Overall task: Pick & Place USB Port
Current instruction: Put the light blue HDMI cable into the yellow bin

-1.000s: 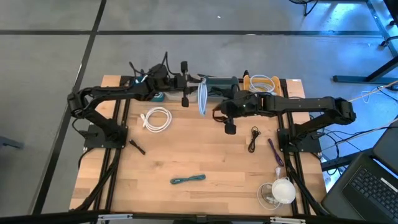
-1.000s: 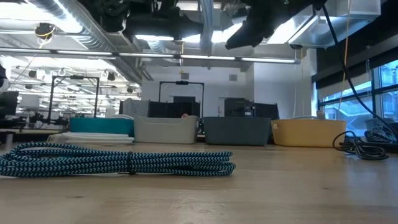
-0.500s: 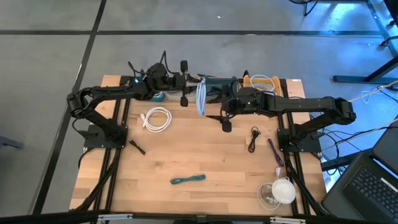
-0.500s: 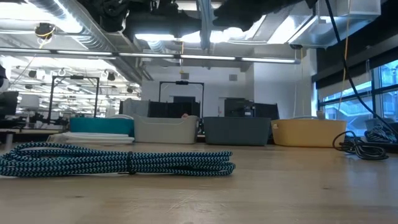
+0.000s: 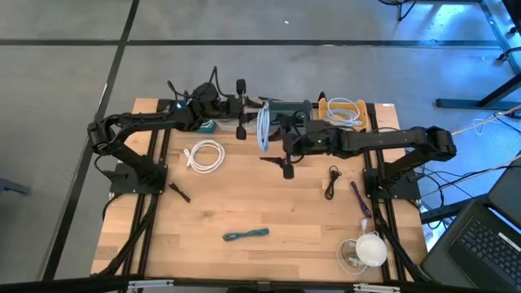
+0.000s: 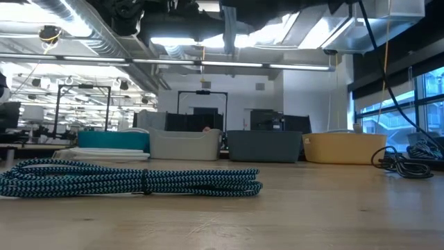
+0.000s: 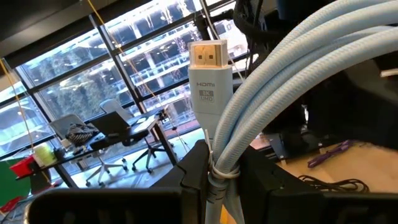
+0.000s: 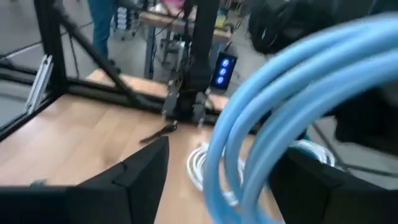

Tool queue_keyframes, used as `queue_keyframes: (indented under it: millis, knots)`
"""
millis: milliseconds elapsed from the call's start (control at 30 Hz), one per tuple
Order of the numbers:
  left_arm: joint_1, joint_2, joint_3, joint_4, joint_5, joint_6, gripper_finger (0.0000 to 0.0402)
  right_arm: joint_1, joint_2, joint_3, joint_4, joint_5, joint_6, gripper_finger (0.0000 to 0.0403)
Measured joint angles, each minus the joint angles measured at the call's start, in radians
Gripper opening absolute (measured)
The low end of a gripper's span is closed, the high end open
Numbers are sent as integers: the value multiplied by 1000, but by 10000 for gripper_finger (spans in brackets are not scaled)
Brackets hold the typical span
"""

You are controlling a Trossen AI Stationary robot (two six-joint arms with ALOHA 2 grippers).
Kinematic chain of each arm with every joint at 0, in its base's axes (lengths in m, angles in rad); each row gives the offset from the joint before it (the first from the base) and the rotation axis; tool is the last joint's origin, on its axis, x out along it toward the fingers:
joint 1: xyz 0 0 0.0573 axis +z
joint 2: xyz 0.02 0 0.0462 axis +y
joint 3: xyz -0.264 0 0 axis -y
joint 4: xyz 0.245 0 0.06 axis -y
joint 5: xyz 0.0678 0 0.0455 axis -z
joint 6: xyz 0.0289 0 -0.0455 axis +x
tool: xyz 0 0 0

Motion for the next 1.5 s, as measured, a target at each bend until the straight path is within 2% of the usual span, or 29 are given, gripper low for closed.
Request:
queue_keyframes:
  millis: [133, 200, 300, 333, 467, 533, 667, 767, 933, 1067, 1133, 1200, 1267, 1367, 1500]
  knots:
    - [0, 0, 0, -3, 0, 0, 49, -1, 0, 3, 13, 48, 1, 203]
    - [0, 0, 0, -2, -4, -2, 49, -1, 0, 17, -8, 46, 8, 155]
    - [0, 0, 0, 1, 2, 2, 49, -1, 0, 22, -17, 47, 41, 58]
    - [0, 0, 0, 1, 2, 2, 49, -1, 0, 22, -17, 46, 44, 36]
    - [0, 0, 0, -1, 7, -3, 52, -1, 0, 22, -16, 47, 41, 34]
    - [-1, 0, 0, -1, 4, -30, 72, 0, 0, 22, -17, 66, 32, 34]
    - [-5, 0, 0, -6, -21, -78, 132, 11, -8, 22, -27, 194, -18, 34]
    - [-5, 0, 1, -15, -35, -80, 173, 24, -29, 22, -84, 327, -76, 34]
    - [-6, 0, 1, -89, -161, -72, 230, 41, -90, 23, -271, 583, -80, 34]
    - [-10, 0, 0, -144, -198, -39, 261, 37, -165, 25, -464, 869, -34, 34]
    - [-10, -2, 0, -157, -212, -36, 269, 26, -206, 24, -581, 959, -3, 34]
    - [-10, -2, 0, -161, -226, -36, 273, 2, -258, 25, -670, 959, 45, 34]
    - [-10, -2, 0, -160, -233, -36, 273, -42, -308, 37, -768, 909, 98, 34]
    - [-11, -2, 0, -158, -233, -36, 271, -132, -357, 61, -871, 813, 153, 34]
    - [-11, -2, 0, -140, -235, -36, 270, -282, -357, 140, -1013, 649, 128, 34]
